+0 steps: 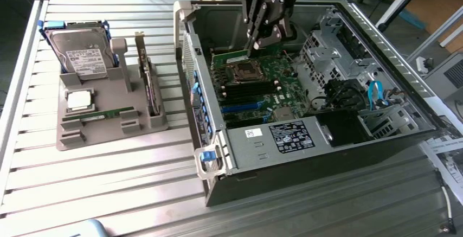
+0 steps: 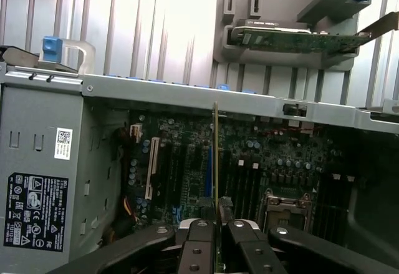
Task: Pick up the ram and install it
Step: 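Pick up the ram and move it above insertion slot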
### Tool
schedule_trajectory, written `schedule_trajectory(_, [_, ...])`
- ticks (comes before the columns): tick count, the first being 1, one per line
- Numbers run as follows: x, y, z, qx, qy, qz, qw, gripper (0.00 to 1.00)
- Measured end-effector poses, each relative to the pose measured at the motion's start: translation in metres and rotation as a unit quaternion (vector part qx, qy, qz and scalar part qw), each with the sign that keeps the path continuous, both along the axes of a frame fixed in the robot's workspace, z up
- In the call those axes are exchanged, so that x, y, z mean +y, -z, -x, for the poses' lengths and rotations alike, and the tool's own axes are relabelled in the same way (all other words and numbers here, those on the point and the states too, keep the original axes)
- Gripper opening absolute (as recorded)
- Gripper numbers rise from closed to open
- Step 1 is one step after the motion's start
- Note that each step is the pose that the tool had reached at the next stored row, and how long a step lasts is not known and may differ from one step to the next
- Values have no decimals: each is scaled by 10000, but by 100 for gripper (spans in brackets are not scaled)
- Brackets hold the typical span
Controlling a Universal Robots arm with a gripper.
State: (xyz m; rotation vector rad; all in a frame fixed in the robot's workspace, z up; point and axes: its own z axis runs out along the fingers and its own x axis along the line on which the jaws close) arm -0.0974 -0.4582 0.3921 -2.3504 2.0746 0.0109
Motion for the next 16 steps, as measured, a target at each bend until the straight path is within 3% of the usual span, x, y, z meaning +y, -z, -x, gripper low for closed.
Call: schedule_trajectory(16, [0, 15, -153, 0, 0, 0, 10000, 14])
